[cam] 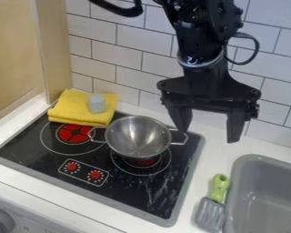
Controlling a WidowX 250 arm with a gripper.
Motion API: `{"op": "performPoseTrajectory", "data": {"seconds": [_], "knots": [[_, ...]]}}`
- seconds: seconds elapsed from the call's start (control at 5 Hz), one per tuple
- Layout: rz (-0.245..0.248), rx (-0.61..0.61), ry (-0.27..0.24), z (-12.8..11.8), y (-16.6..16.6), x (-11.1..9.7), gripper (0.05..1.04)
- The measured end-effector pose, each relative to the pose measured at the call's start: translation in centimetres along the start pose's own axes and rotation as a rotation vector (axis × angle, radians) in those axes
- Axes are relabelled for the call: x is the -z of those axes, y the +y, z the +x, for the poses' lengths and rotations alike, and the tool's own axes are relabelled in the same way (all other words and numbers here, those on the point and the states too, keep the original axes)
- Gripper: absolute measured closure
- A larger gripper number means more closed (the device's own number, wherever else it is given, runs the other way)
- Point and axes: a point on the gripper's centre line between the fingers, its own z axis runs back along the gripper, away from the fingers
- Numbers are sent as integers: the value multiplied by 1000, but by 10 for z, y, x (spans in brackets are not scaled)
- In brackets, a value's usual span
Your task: Move the green spatula on top of the yellow cloth
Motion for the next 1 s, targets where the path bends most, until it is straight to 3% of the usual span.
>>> {"op": "performPoseTrajectory", "data": {"seconds": [0.6,0.8,1.0], "knots": [[52,-25,103,-16,6,38,85],[65,-21,116,-12,6,49,85],[60,-24,145,-17,6,63,85]]}}
